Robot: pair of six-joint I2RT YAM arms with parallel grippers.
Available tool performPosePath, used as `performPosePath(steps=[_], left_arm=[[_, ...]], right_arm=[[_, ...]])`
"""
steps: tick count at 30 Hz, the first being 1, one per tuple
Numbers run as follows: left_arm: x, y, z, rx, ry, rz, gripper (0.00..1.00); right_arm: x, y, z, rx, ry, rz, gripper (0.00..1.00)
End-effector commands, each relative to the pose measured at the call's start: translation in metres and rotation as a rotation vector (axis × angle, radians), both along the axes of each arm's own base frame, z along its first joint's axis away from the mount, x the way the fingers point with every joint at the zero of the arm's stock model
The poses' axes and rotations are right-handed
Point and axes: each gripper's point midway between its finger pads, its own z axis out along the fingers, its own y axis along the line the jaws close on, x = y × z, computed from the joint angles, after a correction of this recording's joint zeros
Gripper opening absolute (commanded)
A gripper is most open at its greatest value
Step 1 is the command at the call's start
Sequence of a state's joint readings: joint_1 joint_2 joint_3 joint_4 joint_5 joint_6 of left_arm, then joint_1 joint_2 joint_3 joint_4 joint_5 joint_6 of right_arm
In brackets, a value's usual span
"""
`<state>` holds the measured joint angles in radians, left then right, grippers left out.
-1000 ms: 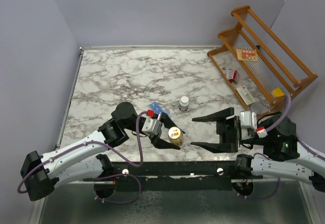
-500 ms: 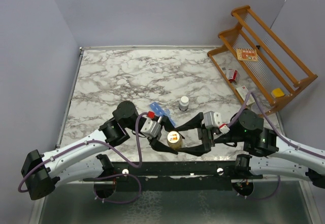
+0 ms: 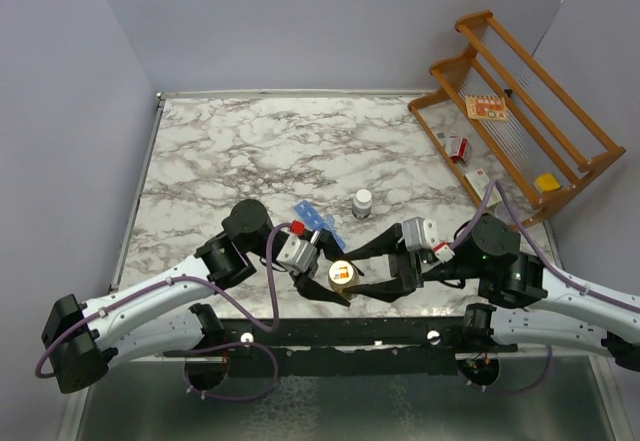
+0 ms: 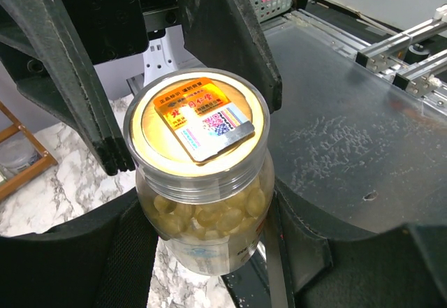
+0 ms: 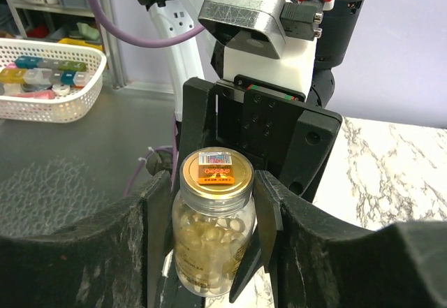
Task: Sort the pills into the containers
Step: Screw the lid of the pill bottle onto the pill bottle.
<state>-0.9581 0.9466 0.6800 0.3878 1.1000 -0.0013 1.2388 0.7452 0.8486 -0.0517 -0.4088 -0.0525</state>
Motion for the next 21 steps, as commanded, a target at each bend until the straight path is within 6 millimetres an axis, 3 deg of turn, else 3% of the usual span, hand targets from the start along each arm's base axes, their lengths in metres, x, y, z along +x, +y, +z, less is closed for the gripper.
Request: performPosePath(steps=[1, 12, 16, 21], left_arm=[[0.0001, -0.0003, 0.0145, -0.047, -0.036, 0.003, 0.00], [0.0023, -0.0015, 0.0143, -0.048, -0.034, 0.020, 0.00], [0.0035, -0.0014, 0.0156, -0.054, -0.040, 0.031, 0.00], [0.0057, -0.0026, 0.0151, -0.053, -0.038, 0.043, 0.00]], right_arm=[[-0.0032, 0.0021, 0.0025, 0.024, 0.003, 0.023, 0.50], [-0.0017, 0.0078, -0.0026, 0.012, 0.007, 0.026, 0.49], [-0.0029, 0.0082, -0.0042, 0.007, 0.004, 0.034, 0.40], [-0.0039, 0.0094, -0.0075, -0.007, 0.010, 0.042, 0.36]])
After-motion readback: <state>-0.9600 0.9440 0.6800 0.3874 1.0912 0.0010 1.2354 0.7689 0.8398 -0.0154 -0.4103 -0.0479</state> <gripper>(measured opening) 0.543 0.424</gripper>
